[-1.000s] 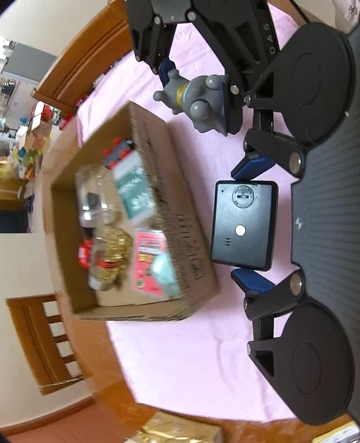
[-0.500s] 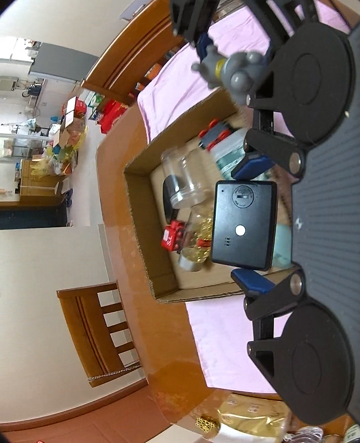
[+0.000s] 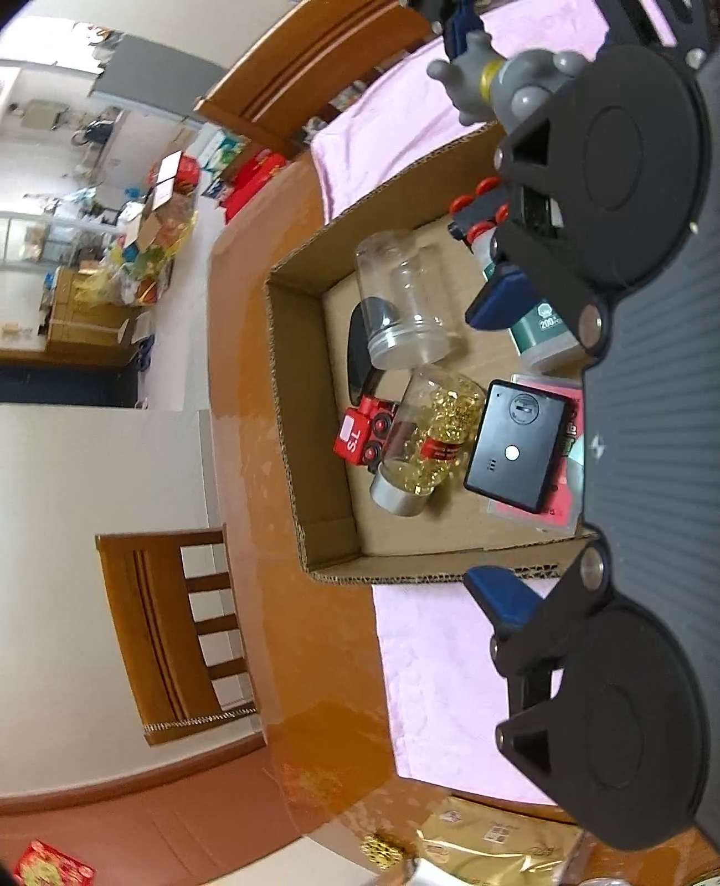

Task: Organize rigid objects
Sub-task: 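Carry the black device and gray figure over the box and open both grippers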

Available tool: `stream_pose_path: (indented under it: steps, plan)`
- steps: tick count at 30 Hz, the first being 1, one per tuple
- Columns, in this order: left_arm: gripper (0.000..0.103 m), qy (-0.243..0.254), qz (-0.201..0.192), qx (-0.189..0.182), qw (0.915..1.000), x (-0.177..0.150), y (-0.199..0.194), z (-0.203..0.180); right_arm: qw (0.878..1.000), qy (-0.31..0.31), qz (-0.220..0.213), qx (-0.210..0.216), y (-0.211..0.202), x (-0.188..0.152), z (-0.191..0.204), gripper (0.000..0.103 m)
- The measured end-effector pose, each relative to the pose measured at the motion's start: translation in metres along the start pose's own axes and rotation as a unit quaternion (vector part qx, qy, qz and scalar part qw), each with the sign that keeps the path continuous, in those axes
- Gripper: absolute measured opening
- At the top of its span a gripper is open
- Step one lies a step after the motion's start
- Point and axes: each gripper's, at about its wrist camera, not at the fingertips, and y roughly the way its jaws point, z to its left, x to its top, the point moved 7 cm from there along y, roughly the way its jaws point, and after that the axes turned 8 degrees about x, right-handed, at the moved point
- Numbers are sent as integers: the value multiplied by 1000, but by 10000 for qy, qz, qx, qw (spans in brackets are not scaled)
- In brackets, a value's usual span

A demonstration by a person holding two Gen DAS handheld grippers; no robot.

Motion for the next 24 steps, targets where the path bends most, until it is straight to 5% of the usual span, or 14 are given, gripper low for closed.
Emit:
stream_pose_path:
  steps: [8, 16, 18, 21, 24]
  plan:
    - [98, -626, -63, -38, 9980, -14, -22, 20, 9999, 93, -39, -104, 3, 9, -11, 77]
    - [99, -367, -19, 127, 9992, -40, -38, 18, 9988, 274, -190, -345, 22, 36, -27, 77]
    - [99, -208, -84, 326, 9992, -43, -42, 18, 9985, 328, -215, -389, 30, 42, -30, 80]
    - [99, -149, -134, 403, 9990, -46, -47, 17, 9975, 420, -300, -488, 31, 46, -33, 103]
    - [99, -253, -97, 298, 9992, -48, -51, 17, 9966, 601, -377, -414, 23, 42, -33, 103]
